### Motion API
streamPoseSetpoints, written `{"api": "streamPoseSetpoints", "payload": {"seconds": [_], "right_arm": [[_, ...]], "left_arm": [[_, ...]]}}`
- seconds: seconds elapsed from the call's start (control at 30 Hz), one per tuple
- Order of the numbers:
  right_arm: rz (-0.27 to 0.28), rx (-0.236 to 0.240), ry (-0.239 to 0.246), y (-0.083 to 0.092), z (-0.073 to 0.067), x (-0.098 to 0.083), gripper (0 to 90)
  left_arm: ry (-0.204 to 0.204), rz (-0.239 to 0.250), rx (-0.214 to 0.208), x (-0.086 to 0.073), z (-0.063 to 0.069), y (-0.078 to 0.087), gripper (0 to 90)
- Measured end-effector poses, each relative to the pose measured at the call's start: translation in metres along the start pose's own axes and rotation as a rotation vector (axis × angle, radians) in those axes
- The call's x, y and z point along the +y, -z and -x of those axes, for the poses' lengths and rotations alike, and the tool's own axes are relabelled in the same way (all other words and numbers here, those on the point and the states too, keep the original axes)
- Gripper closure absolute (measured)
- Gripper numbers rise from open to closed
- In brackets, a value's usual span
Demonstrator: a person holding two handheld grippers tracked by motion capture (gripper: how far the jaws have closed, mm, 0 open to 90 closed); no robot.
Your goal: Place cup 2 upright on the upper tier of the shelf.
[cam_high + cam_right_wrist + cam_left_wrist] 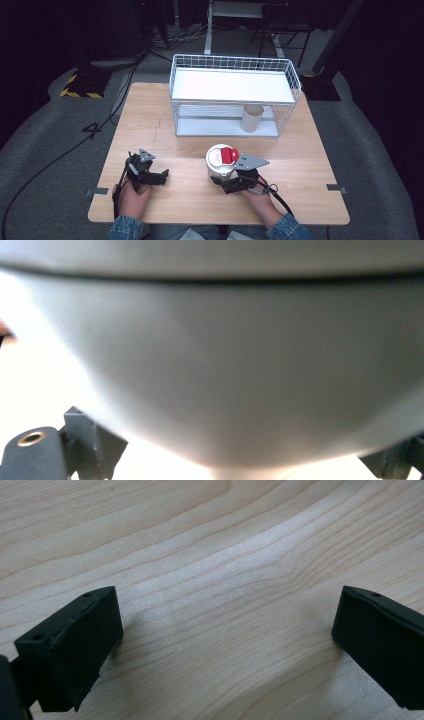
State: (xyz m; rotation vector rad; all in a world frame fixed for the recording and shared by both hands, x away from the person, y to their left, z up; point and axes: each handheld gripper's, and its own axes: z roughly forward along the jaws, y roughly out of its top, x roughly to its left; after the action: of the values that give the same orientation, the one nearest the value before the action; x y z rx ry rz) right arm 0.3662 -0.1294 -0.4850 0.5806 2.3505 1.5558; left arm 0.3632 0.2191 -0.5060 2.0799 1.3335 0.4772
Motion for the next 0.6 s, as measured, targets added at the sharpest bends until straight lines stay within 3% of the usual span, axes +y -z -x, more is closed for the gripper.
{"api": "streamPoseSetpoints", "payload": {"seconds": [0.6], "right_arm": [[0.034,0.022,-0.019,0.019,0.003,0.024,11.5]], "left_arm": [[0.0,0.0,0.0,0.0,0.0,0.0,0.4]]}}
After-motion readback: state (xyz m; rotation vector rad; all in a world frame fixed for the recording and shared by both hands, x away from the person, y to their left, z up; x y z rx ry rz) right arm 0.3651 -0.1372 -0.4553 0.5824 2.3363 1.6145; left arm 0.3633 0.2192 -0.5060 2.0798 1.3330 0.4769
